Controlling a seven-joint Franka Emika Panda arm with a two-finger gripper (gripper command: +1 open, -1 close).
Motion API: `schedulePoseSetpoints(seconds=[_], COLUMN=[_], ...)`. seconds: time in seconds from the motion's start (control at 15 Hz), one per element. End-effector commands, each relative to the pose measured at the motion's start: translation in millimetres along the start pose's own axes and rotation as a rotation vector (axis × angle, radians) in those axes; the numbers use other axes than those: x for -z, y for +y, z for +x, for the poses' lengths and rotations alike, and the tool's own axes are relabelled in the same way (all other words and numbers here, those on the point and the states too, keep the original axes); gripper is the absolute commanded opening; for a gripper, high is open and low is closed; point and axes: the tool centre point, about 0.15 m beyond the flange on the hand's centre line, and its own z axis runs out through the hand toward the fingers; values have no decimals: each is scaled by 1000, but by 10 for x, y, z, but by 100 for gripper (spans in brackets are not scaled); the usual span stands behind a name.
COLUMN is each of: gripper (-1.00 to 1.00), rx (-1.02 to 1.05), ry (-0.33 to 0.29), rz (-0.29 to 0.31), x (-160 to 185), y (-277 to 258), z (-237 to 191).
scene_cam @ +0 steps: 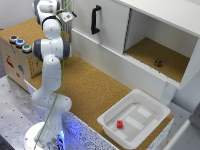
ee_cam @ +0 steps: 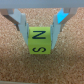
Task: Place the yellow block on top of the drawer
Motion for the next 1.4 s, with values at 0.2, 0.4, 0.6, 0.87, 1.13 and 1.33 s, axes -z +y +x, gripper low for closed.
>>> schedulePoseSetpoints(seconds=[0.2, 0.4, 0.6, 0.87, 1.13, 1.33], gripper=[100, 100, 100, 100, 100, 100], rx=[-52, -132, -295, -596, -839, -998], ry=[-39, -15, 21, 98, 140, 143], rz=[91, 81, 126, 158, 167, 154], x=[394, 568, 539, 415, 325, 307], y=[197, 189, 113, -51, -313, -567], z=[90, -70, -315, -711, -955, -1141])
